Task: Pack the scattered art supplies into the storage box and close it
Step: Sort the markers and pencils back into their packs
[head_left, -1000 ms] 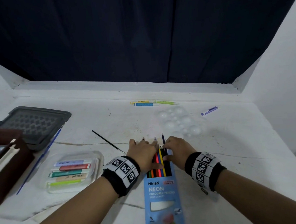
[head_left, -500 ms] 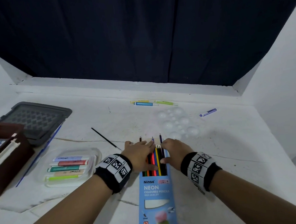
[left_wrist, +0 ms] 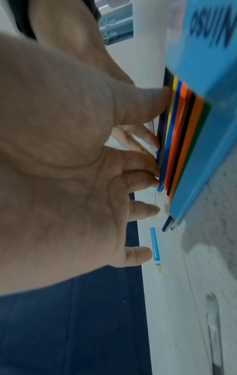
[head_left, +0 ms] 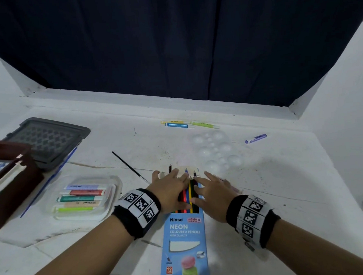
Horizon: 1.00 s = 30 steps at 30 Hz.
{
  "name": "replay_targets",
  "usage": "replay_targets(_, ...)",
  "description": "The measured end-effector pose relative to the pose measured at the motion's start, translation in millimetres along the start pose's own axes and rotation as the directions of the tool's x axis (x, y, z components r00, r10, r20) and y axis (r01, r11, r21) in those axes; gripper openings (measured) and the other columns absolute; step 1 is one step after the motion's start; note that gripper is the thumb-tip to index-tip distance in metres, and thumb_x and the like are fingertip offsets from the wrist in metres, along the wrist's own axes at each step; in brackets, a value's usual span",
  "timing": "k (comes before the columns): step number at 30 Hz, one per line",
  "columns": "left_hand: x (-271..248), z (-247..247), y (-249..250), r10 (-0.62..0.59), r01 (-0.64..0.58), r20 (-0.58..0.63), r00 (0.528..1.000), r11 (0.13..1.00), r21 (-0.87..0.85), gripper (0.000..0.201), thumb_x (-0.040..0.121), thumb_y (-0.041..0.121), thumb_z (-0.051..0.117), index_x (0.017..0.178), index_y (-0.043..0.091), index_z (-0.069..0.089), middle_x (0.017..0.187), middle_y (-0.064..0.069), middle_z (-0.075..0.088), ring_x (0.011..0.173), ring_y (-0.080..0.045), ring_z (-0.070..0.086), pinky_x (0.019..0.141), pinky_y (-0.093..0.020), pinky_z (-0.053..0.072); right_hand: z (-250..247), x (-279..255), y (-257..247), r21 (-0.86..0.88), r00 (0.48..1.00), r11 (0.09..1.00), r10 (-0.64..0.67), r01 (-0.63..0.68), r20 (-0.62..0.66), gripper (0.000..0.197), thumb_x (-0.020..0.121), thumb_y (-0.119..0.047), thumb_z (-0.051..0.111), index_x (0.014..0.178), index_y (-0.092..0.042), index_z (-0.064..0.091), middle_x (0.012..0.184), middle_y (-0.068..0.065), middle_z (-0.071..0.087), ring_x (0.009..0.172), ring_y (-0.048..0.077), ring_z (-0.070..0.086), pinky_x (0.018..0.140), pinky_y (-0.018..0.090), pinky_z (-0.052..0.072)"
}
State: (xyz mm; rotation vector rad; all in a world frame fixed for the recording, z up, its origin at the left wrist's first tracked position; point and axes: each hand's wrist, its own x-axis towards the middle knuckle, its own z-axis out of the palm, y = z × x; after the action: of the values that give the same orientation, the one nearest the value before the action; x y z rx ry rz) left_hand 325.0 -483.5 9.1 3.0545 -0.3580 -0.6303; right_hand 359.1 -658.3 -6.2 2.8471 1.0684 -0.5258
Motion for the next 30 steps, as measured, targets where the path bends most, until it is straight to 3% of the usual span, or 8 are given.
replay_targets(5, -14, 10, 6, 0.065, -0.069, -0.034, 0.997, 0.992, -0.103, 0.049, 0.099, 0.062, 0.036, 0.128, 0.026, 0.055, 0.135, 0.010, 0.052, 0.145, -0.012, 0.023, 0.110, -0.064, 0.007, 7, -17, 4, 0.065, 0.992, 0.990, -0.125, 0.124, 0.014, 0.059, 0.098, -0.053, 0.012, 0.125, -0.027, 0.057, 0.150, -0.005, 0.039, 0.147, 0.023, 0.017, 0.112, 0.062, 0.023)
replay_targets(8, -27, 17, -3, 0.088, -0.118, -0.113, 0.990, 0.948, -0.296, 0.035, 0.100, 0.055, 0.042, 0.122, 0.036, 0.061, 0.114, 0.014, 0.065, 0.131, -0.004, 0.044, 0.113, -0.053, 0.019, 2, -31, 4, 0.239, 0.971, 0.943, -0.211, 0.232, -0.112, 0.035, 0.101, -0.041, 0.031, 0.096, -0.024, 0.061, 0.106, -0.012, 0.057, 0.106, 0.011, 0.048, 0.099, 0.054, 0.041)
replay_targets(13, -48, 25, -22, -0.186, -0.037, -0.421, 0.888, 0.883, -0.468, 0.040, 0.094, 0.055, 0.050, 0.128, 0.037, 0.061, 0.111, 0.016, 0.064, 0.099, -0.002, 0.059, 0.096, -0.036, 0.049, 6, -24, 12, 0.407, 0.937, 0.906, 0.039, 0.113, -0.347, 0.025, 0.095, -0.034, 0.045, 0.098, -0.019, 0.064, 0.084, -0.006, 0.062, 0.082, 0.011, 0.060, 0.097, 0.036, 0.050)
replay_targets(18, -54, 15, -12, -0.264, 0.165, -0.199, 0.944, 0.899, -0.406, 0.029, 0.102, 0.037, 0.049, 0.106, 0.010, 0.058, 0.102, -0.005, 0.057, 0.092, -0.019, 0.055, 0.078, -0.030, 0.043, -3, -15, 9, 0.501, 0.979, 0.852, 0.201, -0.155, -0.039, 0.029, 0.092, -0.043, 0.052, 0.080, -0.017, 0.056, 0.071, -0.003, 0.057, 0.087, 0.020, 0.065, 0.074, 0.029, 0.047)
replay_targets(21, -45, 17, -6, -0.287, 0.168, -0.171, 0.943, 0.850, -0.499, 0.037, 0.102, 0.036, 0.050, 0.093, 0.002, 0.061, 0.095, -0.012, 0.062, 0.091, -0.025, 0.058, 0.081, -0.035, 0.047, -12, -12, 1, 0.586, 0.974, 0.785, 0.225, -0.200, 0.031, 0.038, 0.092, -0.042, 0.056, 0.105, -0.008, 0.065, 0.099, 0.006, 0.071, 0.100, 0.023, 0.066, 0.087, 0.035, 0.053)
replay_targets(24, -40, 20, -2, -0.386, 0.180, -0.188, 0.903, 0.738, -0.650, 0.018, 0.099, 0.038, 0.056, 0.101, 0.020, 0.055, 0.097, -0.010, 0.069, 0.092, -0.024, 0.064, 0.081, -0.035, 0.051, -16, -10, -6, 0.756, 0.967, 0.614, 0.232, -0.227, 0.102, 0.031, 0.093, -0.034, 0.058, 0.109, -0.008, 0.059, 0.099, 0.013, 0.065, 0.084, 0.019, 0.061, 0.071, 0.035, 0.058)
replay_targets(27, -42, 18, 4, -0.451, 0.137, -0.168, 0.876, 0.569, -0.811, 0.034, 0.099, 0.036, 0.058, 0.129, 0.031, 0.042, 0.098, -0.002, 0.067, 0.090, -0.011, 0.063, 0.073, -0.023, 0.048, -19, -13, -7, 0.883, 0.960, 0.404, 0.236, -0.240, 0.153, 0.029, 0.093, -0.026, 0.060, 0.117, -0.010, 0.053, 0.109, 0.015, 0.065, 0.097, 0.020, 0.064, 0.058, 0.023, 0.050)
replay_targets(30, -48, 10, 3, -0.519, 0.034, -0.222, 0.825, 0.439, -0.898, 0.042, 0.098, 0.040, 0.057, 0.138, 0.033, 0.044, 0.099, 0.000, 0.063, 0.094, -0.011, 0.063, 0.083, -0.030, 0.054, -24, -19, -5, 0.966, 0.961, 0.244, 0.276, -0.079, 0.009, 0.020, 0.092, -0.011, 0.061, 0.111, -0.007, 0.057, 0.093, 0.007, 0.065, 0.076, 0.010, 0.062, 0.048, 0.013, 0.042)
